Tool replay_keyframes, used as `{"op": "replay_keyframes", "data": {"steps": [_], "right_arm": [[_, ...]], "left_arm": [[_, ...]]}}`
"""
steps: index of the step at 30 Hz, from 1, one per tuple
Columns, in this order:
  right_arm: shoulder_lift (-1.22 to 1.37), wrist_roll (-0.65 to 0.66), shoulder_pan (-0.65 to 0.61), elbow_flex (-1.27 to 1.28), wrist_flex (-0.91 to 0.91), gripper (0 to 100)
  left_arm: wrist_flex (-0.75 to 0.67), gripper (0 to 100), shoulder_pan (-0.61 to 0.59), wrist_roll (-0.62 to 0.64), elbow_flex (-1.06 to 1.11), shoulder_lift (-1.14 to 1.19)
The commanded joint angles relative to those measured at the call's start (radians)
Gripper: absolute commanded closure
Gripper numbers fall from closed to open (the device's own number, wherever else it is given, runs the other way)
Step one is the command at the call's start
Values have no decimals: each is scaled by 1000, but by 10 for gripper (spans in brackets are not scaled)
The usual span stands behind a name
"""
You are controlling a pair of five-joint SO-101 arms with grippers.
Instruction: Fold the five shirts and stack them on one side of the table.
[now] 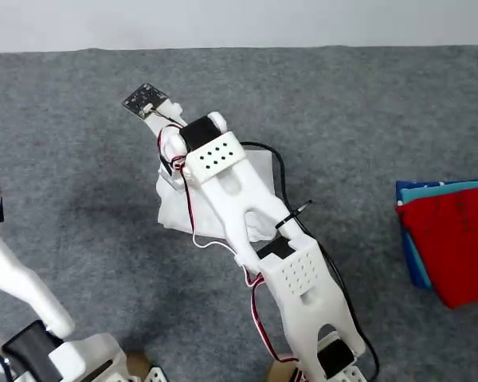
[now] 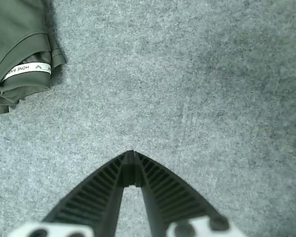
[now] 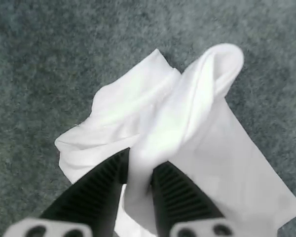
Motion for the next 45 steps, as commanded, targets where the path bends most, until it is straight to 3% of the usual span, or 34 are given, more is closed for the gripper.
{"op": "replay_keyframes", "data": {"steps": [1, 3, 9, 14, 21, 32, 35, 39, 45], "right_arm": [[-38, 8, -15, -21, 15, 764], [-56, 8, -24, -48, 41, 702], [-101, 9, -42, -215, 111, 697], [-102, 5, 39, -304, 249, 699], [-101, -34, 173, -209, 289, 699], [-30, -48, 171, -63, 262, 701], [24, -25, 145, -63, 266, 774], [30, 124, 73, -63, 286, 998], [-74, 203, -30, -55, 291, 988]], "left_arm": [[2, 998, 5, 8, -2, -35], [0, 998, 5, 5, -1, -35], [-5, 998, 5, 3, 38, -41], [-5, 998, 5, 3, 45, -43], [-29, 998, 6, 3, 47, -35], [-110, 998, 6, -46, 97, -34], [-164, 998, 6, -46, 165, -34], [-229, 998, 6, -46, 248, -34], [-285, 997, 25, -46, 295, -34]]}}
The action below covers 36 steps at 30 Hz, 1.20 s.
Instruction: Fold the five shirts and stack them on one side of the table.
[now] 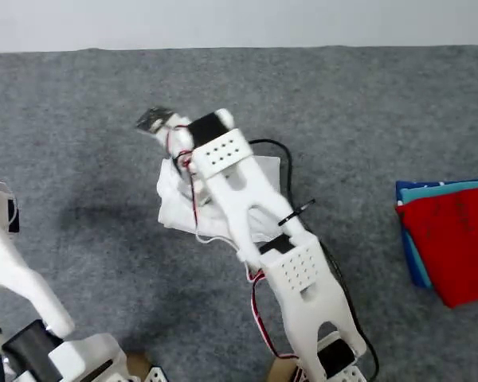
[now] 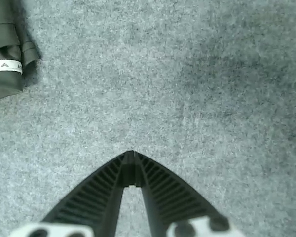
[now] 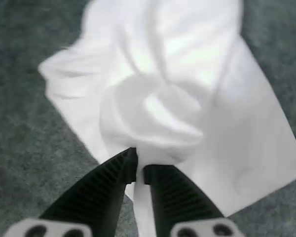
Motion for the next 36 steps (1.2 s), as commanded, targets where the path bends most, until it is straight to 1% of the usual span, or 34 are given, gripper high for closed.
{"op": "replay_keyframes", "data": {"steps": [1, 5, 10, 12, 17, 19, 23, 26, 28, 32, 34, 36], "right_arm": [[-130, 37, -70, -6, 42, 989], [-203, 40, -142, 64, 41, 989], [-268, 40, -220, 287, 41, 983], [-294, 40, -237, 342, 41, 942], [-386, 34, -200, 350, 38, 753], [-435, 34, -180, 350, 38, 734], [-506, 34, -130, 350, 35, 735], [-501, 34, -79, 350, 31, 745], [-464, 34, -45, 350, 12, 809], [-352, 40, 16, 350, -76, 995], [-306, 40, 35, 350, -117, 972], [-268, 40, 36, 350, -143, 980]], "left_arm": [[-31, 997, 32, -9, -1, -35], [-32, 997, 91, -9, -1, -37], [-32, 997, 149, -6, -1, -35], [-34, 997, 157, -6, -1, -35], [-48, 997, 160, -5, 1, -35], [-48, 997, 160, -5, 1, -35], [-48, 997, 160, -5, 1, -35], [-48, 997, 161, -5, 1, -35], [-48, 997, 161, -5, 1, -35], [-44, 997, 161, -5, 2, -35], [-43, 997, 160, -5, 2, -35], [-43, 997, 157, -5, 2, -35]]}}
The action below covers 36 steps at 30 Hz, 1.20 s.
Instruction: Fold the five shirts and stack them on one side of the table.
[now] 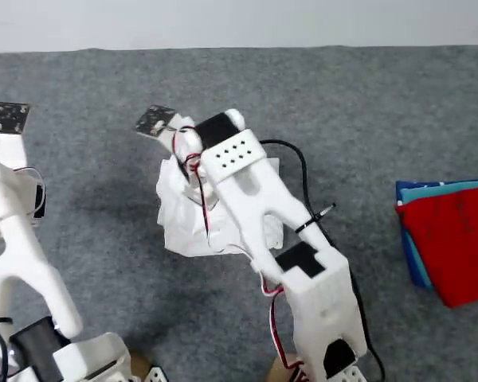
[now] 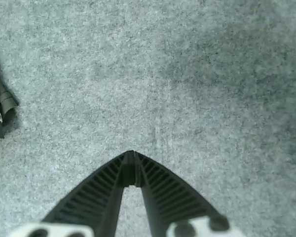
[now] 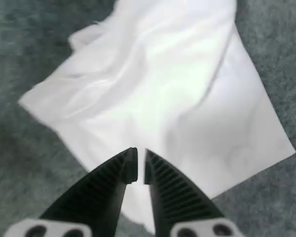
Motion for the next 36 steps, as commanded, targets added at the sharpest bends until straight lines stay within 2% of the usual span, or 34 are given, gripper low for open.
{"op": "replay_keyframes", "data": {"steps": [1, 6, 14, 17, 22, 28, 33, 36], "right_arm": [[30, 8, 10, -5, -47, 988], [79, 8, -85, -5, -22, 990], [76, 20, -277, -5, 137, 990], [27, 63, -271, -5, 137, 990], [-56, 86, -171, -6, 90, 990], [-38, 86, -68, -5, -15, 990], [79, 86, -70, -5, -125, 990], [137, 84, -125, -6, -154, 990]], "left_arm": [[-15, 997, 2, -5, 1, -35], [-23, 997, 2, -5, 58, -35], [-77, 997, 2, -3, 105, -43], [-91, 997, 2, -3, 107, -43], [-91, 997, 2, -3, 105, -43], [-91, 997, 2, -3, 105, -43], [-91, 997, 2, -3, 107, -40], [-91, 997, 2, -3, 110, -35]]}}
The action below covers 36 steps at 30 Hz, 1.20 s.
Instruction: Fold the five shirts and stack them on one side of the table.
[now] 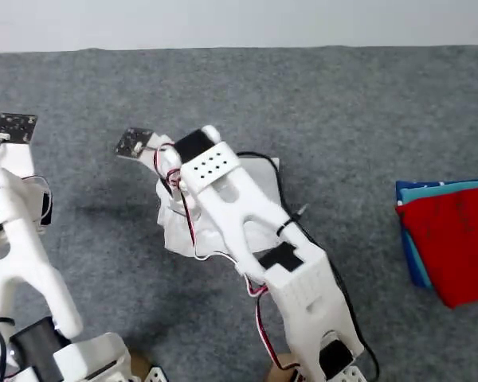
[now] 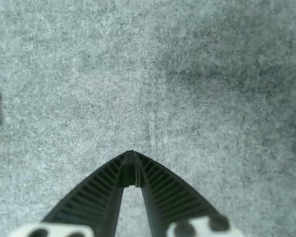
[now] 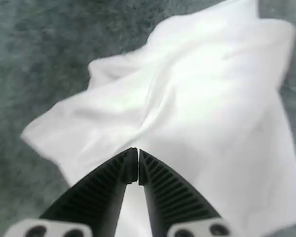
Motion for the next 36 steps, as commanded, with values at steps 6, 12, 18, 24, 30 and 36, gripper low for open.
{"op": "replay_keyframes", "data": {"steps": [6, 12, 18, 24, 30, 36], "right_arm": [[30, 11, -217, -6, 36, 990], [-30, 11, -208, -152, 127, 990], [-28, 11, -51, -275, 255, 990], [-15, 11, 58, -258, 263, 990], [-25, 8, 105, -115, 266, 990], [-130, 8, 151, 40, 266, 990]], "left_arm": [[-48, 997, 2, -3, 7, -34], [-69, 997, 2, -3, 22, -40], [-69, 997, 2, -3, 22, -38], [-69, 997, 3, -6, 19, -40], [-91, 997, 2, -8, 19, -41], [-91, 997, 2, -9, 19, -41]]}}
